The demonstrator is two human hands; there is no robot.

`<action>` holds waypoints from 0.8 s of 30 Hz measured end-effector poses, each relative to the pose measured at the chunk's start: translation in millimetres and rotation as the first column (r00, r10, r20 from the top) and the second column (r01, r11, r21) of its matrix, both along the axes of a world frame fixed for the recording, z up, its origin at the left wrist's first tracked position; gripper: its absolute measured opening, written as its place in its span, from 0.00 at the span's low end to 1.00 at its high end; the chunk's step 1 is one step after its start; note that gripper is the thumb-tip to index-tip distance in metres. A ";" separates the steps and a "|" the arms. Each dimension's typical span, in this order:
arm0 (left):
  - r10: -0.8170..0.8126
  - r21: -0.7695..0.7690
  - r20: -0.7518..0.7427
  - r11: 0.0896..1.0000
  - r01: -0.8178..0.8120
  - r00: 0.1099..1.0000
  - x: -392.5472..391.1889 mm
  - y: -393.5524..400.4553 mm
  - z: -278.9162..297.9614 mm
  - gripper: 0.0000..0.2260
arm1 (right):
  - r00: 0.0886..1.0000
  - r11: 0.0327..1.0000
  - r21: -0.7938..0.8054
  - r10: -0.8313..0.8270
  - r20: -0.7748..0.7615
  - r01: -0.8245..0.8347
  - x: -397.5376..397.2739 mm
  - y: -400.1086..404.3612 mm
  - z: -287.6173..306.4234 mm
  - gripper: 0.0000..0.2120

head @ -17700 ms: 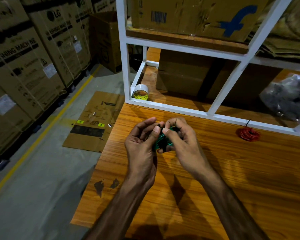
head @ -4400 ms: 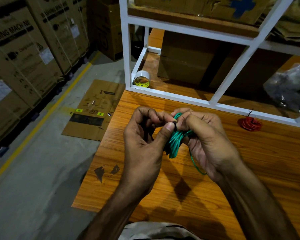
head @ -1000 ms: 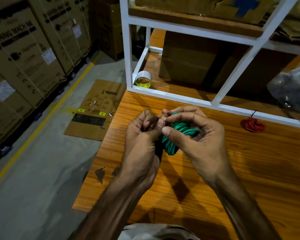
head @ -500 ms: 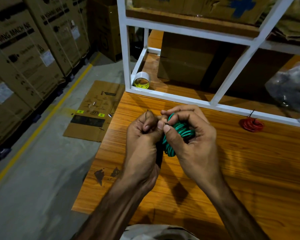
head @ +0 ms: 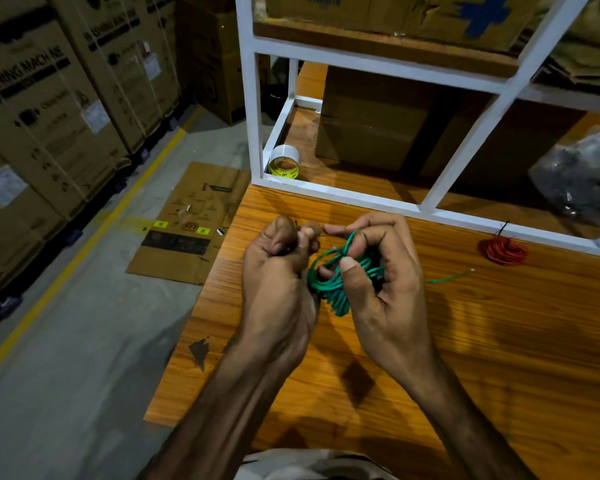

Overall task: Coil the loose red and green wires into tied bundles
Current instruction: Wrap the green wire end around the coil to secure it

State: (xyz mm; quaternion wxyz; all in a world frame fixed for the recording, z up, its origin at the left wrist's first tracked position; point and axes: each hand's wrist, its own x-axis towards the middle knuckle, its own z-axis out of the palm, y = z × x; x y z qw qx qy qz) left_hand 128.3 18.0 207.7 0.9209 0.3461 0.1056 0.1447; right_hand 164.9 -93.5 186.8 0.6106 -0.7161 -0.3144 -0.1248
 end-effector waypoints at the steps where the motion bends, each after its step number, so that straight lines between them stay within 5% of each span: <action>1: 0.000 0.009 0.009 1.000 0.000 1.000 0.8 -0.1 0.7 0.19 | 1.000 1.000 0.007 -0.019 -0.004 0.019 -0.1 1.0 -1.6 0.07; 8: 0.047 0.029 0.026 0.998 -0.048 0.999 -2.4 -8.3 -1.6 0.06 | 0.999 0.998 0.067 -0.017 -0.045 0.020 6.7 4.4 1.8 0.02; 14: 0.102 0.206 0.077 0.972 -0.116 0.992 -3.2 -13.6 -5.5 0.04 | 1.000 0.997 0.072 -0.003 -0.021 0.005 7.7 6.7 8.3 0.08; 24: 0.075 0.199 0.064 0.976 -0.086 0.995 -0.2 -17.9 -11.8 0.05 | 0.999 0.995 0.096 -0.036 -0.009 0.037 8.3 6.8 4.5 0.06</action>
